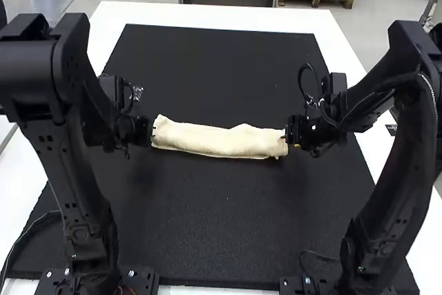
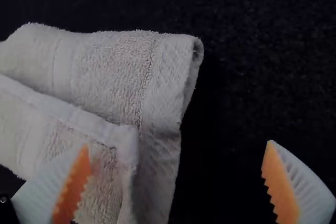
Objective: Fold the towel.
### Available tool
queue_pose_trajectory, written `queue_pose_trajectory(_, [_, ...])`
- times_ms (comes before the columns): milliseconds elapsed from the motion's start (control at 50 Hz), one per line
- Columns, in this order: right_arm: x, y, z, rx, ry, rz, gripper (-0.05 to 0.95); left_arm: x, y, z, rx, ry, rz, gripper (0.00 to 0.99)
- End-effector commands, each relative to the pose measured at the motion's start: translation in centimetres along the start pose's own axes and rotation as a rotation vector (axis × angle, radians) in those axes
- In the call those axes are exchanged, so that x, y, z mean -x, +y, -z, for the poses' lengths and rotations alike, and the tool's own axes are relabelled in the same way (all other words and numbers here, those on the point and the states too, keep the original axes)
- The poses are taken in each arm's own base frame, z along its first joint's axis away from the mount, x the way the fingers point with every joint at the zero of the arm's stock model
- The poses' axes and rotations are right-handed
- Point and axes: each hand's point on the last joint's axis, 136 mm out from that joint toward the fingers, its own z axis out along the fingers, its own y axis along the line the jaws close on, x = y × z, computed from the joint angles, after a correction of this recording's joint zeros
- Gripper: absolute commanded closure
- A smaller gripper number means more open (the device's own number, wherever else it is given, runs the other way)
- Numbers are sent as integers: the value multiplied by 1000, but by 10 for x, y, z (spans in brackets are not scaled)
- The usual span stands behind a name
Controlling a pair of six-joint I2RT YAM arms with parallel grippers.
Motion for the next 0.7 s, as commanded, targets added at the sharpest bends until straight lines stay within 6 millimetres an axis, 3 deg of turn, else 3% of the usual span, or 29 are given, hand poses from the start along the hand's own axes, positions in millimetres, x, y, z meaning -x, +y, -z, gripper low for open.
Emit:
queue_pose_trajectory(0, [7,-6,4,12,-21,-50,67,4,16,3,44,-21,18,543])
queue_pose_trajectory(60, [9,-5,5,21,-23,-53,39,5,22,4,54,-30,35,474])
queue_pose_trajectory(80, [9,-6,5,21,-24,-54,26,5,24,5,60,-31,38,357])
queue_pose_trajectory(100, [9,-6,5,21,-24,-54,3,5,27,5,67,-34,41,118])
queue_pose_trajectory(120, [9,-5,5,23,-25,-52,-3,5,28,6,69,-34,41,23])
queue_pose_trajectory(440, [12,10,4,99,-19,-60,-3,15,38,12,83,-79,52,26])
queue_pose_trajectory(680, [11,23,-8,118,14,-30,-3,27,40,19,92,-113,61,26])
